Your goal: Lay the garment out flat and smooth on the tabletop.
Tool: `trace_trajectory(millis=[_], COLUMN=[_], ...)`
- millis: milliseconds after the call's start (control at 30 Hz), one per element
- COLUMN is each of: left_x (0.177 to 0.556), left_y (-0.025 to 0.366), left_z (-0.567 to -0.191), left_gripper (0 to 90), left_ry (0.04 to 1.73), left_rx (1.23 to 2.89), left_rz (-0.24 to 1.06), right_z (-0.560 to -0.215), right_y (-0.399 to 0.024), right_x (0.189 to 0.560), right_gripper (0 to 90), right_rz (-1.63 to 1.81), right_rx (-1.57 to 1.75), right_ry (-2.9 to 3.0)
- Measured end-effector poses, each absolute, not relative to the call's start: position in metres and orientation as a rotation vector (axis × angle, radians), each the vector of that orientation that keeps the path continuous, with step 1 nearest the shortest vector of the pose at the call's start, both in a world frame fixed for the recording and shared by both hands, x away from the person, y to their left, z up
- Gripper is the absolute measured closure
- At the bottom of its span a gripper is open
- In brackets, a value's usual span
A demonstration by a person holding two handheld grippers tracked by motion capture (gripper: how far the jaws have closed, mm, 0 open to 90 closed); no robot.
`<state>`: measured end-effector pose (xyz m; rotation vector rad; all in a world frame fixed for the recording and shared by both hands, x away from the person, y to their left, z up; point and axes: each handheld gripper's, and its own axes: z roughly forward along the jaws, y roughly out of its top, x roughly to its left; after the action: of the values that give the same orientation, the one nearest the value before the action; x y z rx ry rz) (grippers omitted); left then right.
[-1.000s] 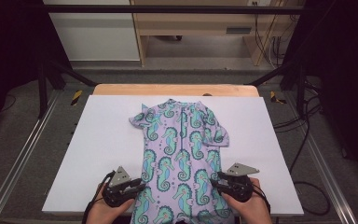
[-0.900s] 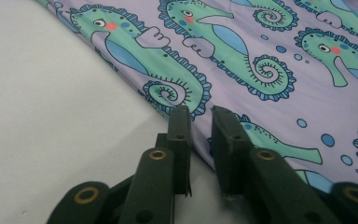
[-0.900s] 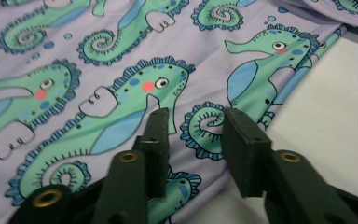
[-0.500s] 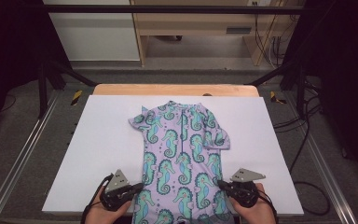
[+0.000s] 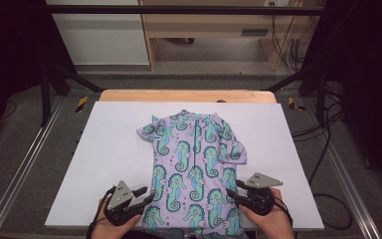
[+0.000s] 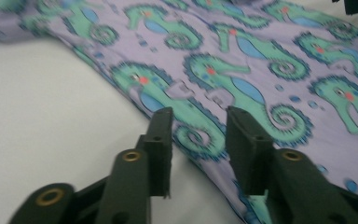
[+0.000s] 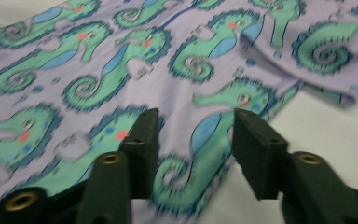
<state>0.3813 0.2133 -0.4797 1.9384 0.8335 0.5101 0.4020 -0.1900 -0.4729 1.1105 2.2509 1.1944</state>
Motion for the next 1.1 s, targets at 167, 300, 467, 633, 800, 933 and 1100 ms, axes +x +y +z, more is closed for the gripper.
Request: trace_trajectory(millis=[167, 300, 467, 633, 800, 933, 1100], left_x=[0.390, 0.390, 0.390, 0.389, 0.387, 0.388, 0.387], left_y=[0.219, 0.226, 0.232, 0.235, 0.237, 0.237, 0.237], left_z=[-0.476, -0.473, -0.473, -0.472, -0.471, -0.471, -0.471], left_gripper=[42.5, 36.2, 29.2, 27.5, 27.5, 27.4, 27.5], left_ry=[0.870, 0.891, 0.926, 0.943, 0.947, 0.948, 0.944], left_rx=[1.837, 1.781, 1.759, 1.754, 1.747, 1.747, 1.750], left_rz=[0.563, 0.609, 0.636, 0.644, 0.652, 0.651, 0.654], right_z=[-0.465, -0.461, -0.460, -0.467, -0.480, -0.484, -0.485], right_y=[-0.173, -0.161, -0.148, -0.140, -0.145, -0.148, -0.149], right_x=[0.434, 0.459, 0.482, 0.503, 0.518, 0.523, 0.525], right_gripper=[38.5, 35.9, 45.9, 51.1, 48.8, 47.4, 63.5], right_rz=[1.167, 1.116, 1.046, 0.966, 0.916, 0.934, 0.975], right_rx=[1.075, 1.063, 1.006, 1.003, 1.083, 1.134, 1.158], right_ry=[2.244, 2.231, 2.211, 2.206, 2.209, 2.224, 2.229])
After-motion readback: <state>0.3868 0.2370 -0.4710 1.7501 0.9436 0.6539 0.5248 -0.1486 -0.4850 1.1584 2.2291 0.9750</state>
